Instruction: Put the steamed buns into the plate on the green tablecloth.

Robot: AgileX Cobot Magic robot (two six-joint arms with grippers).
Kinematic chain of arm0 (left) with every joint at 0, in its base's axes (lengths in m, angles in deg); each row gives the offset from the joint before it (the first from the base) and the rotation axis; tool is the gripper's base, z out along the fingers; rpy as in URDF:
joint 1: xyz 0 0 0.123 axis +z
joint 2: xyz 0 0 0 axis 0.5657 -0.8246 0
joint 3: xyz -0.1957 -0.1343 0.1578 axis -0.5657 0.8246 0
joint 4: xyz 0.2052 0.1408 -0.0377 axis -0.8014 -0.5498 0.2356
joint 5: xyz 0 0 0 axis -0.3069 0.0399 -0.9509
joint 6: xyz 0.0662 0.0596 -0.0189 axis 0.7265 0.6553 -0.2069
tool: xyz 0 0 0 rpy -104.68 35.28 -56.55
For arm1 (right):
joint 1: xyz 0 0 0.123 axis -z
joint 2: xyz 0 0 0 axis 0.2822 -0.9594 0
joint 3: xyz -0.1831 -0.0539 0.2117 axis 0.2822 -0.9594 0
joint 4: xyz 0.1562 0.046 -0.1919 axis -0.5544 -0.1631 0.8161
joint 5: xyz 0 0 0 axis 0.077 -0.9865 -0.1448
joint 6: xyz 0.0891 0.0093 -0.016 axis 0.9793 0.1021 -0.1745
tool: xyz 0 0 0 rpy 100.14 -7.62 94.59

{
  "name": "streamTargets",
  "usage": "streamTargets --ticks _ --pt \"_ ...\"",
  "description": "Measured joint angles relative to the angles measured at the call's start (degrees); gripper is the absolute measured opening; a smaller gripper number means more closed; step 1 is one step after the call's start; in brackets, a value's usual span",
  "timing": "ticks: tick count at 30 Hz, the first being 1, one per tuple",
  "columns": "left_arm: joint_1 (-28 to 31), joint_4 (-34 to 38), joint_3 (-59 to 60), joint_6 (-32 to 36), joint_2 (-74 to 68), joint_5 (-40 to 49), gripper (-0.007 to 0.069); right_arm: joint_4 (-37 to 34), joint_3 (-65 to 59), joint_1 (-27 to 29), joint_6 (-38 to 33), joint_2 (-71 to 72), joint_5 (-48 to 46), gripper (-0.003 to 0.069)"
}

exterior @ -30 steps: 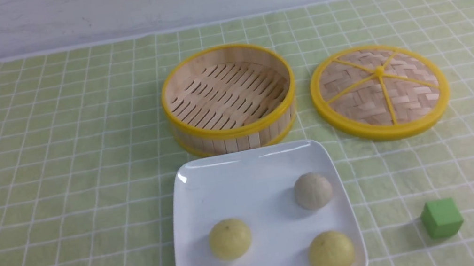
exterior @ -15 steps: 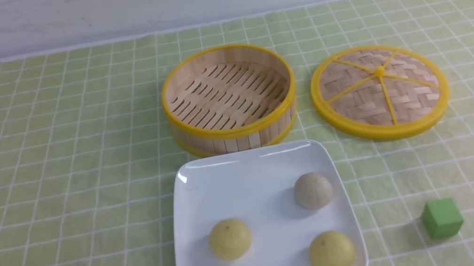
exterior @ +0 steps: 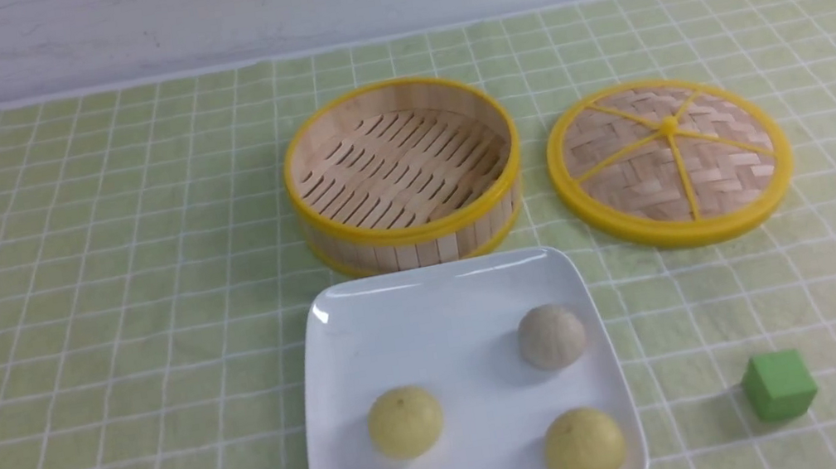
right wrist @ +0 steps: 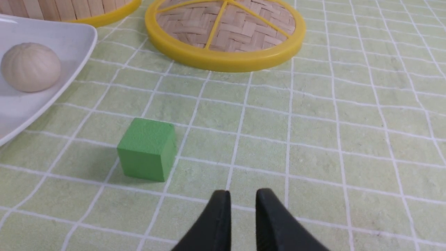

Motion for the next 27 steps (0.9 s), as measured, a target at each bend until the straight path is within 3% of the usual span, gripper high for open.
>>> streamTargets --ticks 3,9,27 --pt "2.2 -1.2 0.6 0.8 1.0 2.4 0.0045 0.0 0.0 0.0 0.0 0.0 0.0 0.0142" --pt "2.3 -5.3 0.6 -4.9 1.1 4.4 0.0052 0.0 0.0 0.0 0.0 0.0 0.0 0.015" --pt "2.3 -5.0 0.6 -5.9 1.1 4.7 0.007 0.0 0.0 0.0 0.0 0.0 0.0 0.0174"
